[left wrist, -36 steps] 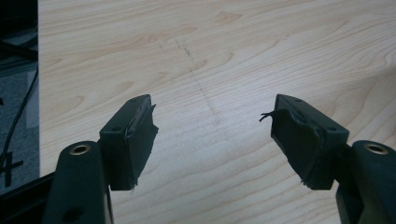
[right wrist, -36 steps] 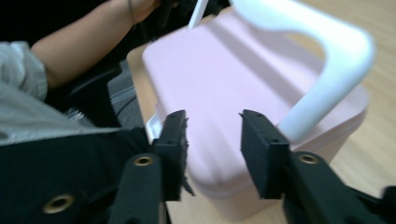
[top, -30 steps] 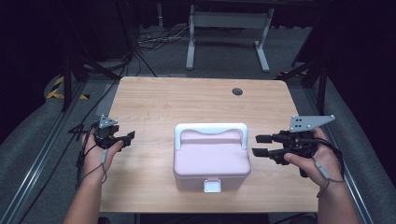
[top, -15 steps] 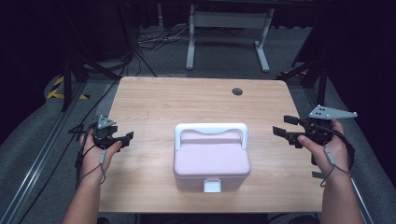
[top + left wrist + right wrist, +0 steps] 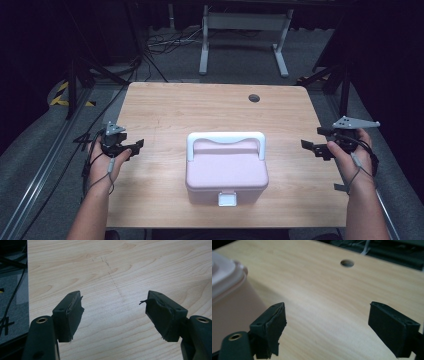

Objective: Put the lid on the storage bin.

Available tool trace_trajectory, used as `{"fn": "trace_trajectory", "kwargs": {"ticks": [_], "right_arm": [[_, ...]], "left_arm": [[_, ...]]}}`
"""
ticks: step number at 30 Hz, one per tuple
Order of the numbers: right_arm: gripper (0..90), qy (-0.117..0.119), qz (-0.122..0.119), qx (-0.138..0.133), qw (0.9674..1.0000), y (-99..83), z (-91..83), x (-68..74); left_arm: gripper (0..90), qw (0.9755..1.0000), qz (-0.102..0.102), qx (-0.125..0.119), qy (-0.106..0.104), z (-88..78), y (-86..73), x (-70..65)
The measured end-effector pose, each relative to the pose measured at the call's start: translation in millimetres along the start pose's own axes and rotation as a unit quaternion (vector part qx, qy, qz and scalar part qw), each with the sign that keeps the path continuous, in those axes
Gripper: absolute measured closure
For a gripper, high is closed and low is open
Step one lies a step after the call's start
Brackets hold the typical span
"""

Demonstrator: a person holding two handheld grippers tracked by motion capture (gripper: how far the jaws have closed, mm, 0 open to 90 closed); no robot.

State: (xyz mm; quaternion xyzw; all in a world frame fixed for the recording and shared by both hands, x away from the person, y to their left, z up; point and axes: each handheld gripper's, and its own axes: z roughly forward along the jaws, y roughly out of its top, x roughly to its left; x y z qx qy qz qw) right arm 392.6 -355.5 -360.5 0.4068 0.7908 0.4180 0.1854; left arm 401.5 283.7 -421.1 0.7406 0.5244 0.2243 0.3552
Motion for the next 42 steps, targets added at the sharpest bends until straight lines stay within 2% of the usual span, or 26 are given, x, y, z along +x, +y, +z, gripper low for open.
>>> {"fn": "trace_trajectory", "kwargs": {"ticks": [4, 7, 8, 10, 13, 16, 18, 20, 24, 26, 29, 30, 38, 42], "right_arm": [[15.2, 0.026, -0.006, 0.028, 0.9992, -7.9, 11.4, -2.2], [15.3, 0.027, -0.002, 0.061, 0.9978, -14.2, 24.6, -1.5], [15.3, 0.019, -0.002, 0.076, 0.9969, -18.6, 33.9, -1.2], [15.3, 0.013, 0.004, 0.087, 0.9961, -22.4, 42.5, -0.2], [15.4, 0.014, 0.008, 0.085, 0.9963, -27.5, 56.6, 1.2], [15.5, -0.004, 0.004, 0.094, 0.9956, -31.6, 71.2, 4.5], [15.4, 0.005, -0.001, 0.102, 0.9948, -33.8, 77.7, 6.3], [15.4, 0.010, -0.004, 0.100, 0.9950, -36.1, 83.2, 7.6], [15.5, 0.001, 0.000, 0.101, 0.9949, -40.7, 93.5, 9.1], [15.5, -0.007, -0.004, 0.107, 0.9942, -42.6, 98.3, 10.2], [15.5, -0.007, -0.010, 0.104, 0.9945, -44.3, 103.1, 13.2], [15.4, -0.007, -0.017, 0.100, 0.9948, -44.9, 105.6, 14.7], [15.3, -0.018, -0.019, 0.071, 0.9971, -47.6, 113.1, 18.9], [15.5, -0.030, -0.029, 0.075, 0.9963, -50.3, 117.0, 20.1]], "left_arm": [[30.1, 1.0000, 0.000, 0.001, -0.003, 2.9, 1.5, -0.2], [30.0, 1.0000, 0.000, 0.001, -0.005, 5.6, 2.1, -0.8], [30.0, 1.0000, 0.001, 0.002, -0.004, 6.2, 2.3, -0.9], [30.0, 1.0000, 0.001, 0.004, -0.005, 7.6, 2.5, -0.9], [29.9, 1.0000, 0.004, 0.007, -0.004, 8.7, 2.7, -0.8], [29.9, 1.0000, 0.002, 0.008, -0.005, 9.6, 2.4, -1.4], [29.8, 1.0000, 0.001, 0.008, -0.004, 9.9, 2.2, -1.4], [29.8, 0.9999, 0.002, 0.010, -0.003, 10.5, 2.1, -1.1], [29.7, 0.9999, 0.004, 0.012, -0.003, 11.4, 1.6, -2.1], [29.7, 0.9999, 0.005, 0.014, -0.005, 12.3, 1.3, -2.9], [29.7, 0.9999, 0.008, 0.015, -0.003, 13.3, 1.2, -3.4], [29.6, 0.9998, 0.008, 0.016, -0.003, 13.6, 1.0, -4.0], [29.5, 0.9998, 0.010, 0.017, -0.002, 14.1, 1.0, -3.9], [29.5, 0.9998, 0.012, 0.017, -0.004, 14.4, 1.0, -4.0]]}}
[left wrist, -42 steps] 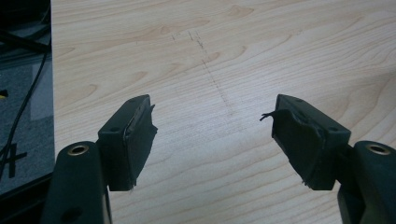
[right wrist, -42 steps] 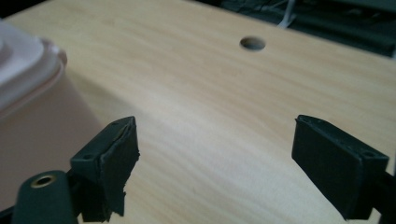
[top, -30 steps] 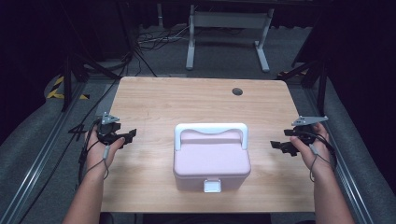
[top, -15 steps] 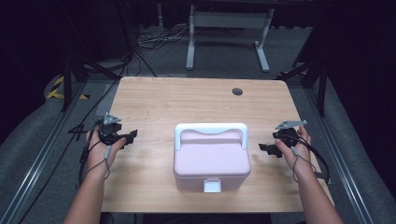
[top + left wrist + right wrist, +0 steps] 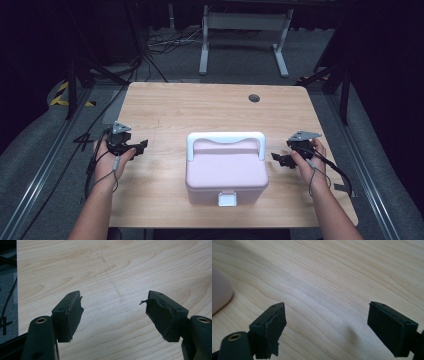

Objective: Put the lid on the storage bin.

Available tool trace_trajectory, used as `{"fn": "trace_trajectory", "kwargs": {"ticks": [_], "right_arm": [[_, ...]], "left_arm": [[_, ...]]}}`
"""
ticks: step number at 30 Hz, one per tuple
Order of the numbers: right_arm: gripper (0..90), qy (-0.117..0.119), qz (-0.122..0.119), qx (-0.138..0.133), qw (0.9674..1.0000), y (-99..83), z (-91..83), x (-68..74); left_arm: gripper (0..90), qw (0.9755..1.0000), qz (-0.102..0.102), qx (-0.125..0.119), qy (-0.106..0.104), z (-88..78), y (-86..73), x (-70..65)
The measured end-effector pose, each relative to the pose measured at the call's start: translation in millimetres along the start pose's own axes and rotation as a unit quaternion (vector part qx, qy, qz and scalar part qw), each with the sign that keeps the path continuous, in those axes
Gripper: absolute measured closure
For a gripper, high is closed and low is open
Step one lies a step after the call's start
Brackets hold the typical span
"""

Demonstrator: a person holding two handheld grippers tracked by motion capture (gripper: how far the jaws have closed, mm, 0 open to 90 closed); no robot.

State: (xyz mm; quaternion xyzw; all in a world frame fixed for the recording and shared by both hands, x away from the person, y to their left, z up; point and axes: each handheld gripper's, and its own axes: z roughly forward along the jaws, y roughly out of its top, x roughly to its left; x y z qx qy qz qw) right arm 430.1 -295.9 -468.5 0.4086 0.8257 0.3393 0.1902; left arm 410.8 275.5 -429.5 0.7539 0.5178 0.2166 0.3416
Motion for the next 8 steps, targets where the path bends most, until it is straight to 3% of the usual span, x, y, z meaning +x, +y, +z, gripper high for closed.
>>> {"fn": "trace_trajectory", "kwargs": {"ticks": [8], "right_arm": [[15.3, 0.006, 0.008, -0.009, 0.9999, 0.4, -0.1, 0.6]], "left_arm": [[29.5, 1.0000, -0.002, -0.001, -0.003, 0.1, 0.2, -0.5]]}}
